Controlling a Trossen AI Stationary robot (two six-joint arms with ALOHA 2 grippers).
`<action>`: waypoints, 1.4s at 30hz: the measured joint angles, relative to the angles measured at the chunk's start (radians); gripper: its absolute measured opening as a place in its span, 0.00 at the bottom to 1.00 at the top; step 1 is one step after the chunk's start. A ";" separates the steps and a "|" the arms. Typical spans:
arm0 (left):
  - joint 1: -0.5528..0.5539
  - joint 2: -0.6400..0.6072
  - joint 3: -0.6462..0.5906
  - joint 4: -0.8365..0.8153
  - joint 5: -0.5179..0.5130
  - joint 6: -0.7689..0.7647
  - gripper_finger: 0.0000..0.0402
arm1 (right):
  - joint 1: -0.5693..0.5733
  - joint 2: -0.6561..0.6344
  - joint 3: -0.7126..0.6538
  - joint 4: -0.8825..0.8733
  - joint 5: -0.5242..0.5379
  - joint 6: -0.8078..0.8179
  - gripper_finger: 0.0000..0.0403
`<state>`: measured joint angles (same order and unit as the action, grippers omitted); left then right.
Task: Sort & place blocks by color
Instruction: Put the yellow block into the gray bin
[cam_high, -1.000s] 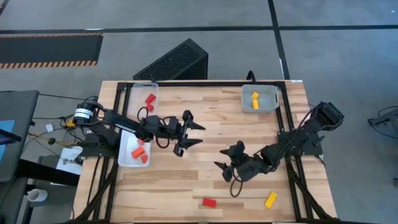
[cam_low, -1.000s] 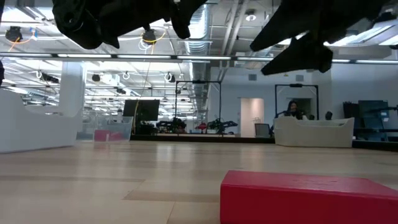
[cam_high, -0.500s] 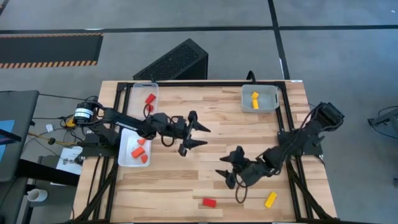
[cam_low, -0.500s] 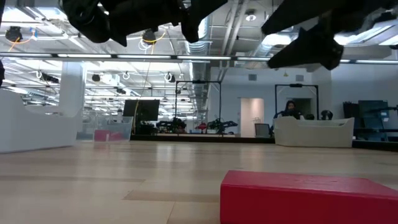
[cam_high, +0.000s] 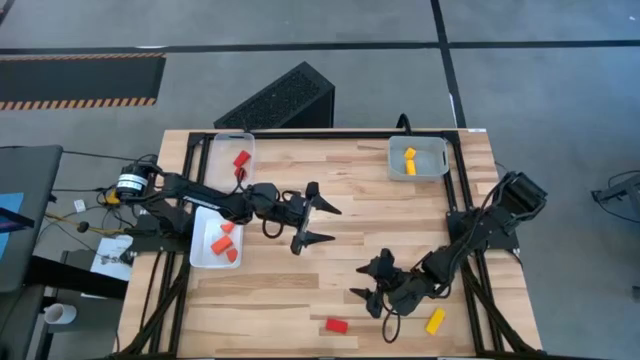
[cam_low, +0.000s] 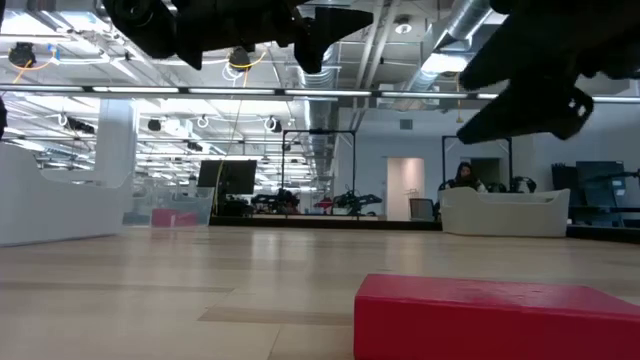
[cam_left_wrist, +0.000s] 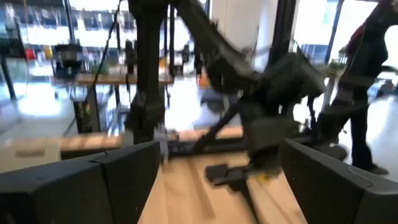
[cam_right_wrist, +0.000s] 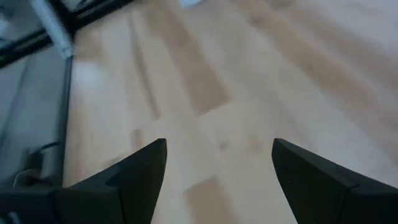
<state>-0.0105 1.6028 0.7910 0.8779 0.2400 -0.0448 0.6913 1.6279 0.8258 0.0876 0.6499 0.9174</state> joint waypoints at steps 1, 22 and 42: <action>0.000 -0.017 0.000 -0.042 -0.001 0.000 0.79 | 0.002 0.000 0.005 0.001 -0.043 0.029 0.78; -0.097 -0.473 -0.104 -0.451 -0.271 0.095 0.62 | 0.040 -0.042 0.265 -0.945 -0.650 0.664 0.78; -0.108 -0.478 -0.129 -0.428 -0.282 0.063 0.57 | 0.349 -0.049 0.241 -0.944 -0.732 1.347 0.78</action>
<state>-0.1188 1.1252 0.6621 0.4502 -0.0418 0.0181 1.0407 1.5791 1.0672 -0.8560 -0.0818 2.2639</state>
